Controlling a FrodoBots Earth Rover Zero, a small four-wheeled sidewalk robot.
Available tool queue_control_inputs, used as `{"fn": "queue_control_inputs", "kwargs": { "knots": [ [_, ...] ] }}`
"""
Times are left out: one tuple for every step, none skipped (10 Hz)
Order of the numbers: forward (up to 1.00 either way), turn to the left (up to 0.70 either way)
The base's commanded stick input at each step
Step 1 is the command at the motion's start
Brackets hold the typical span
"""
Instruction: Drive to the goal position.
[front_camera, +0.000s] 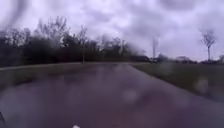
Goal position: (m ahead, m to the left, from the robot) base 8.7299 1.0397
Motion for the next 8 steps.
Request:
{"fn": "queue_control_inputs", "kwargs": {
  "knots": [
    [0.70,0.00],
    [0.70,0.00],
    [0.70,0.00],
    [0.70,0.00],
    [0.70,0.00],
    [0.70,0.00],
    [0.70,0.00],
    [0.70,0.00]
  ]
}}
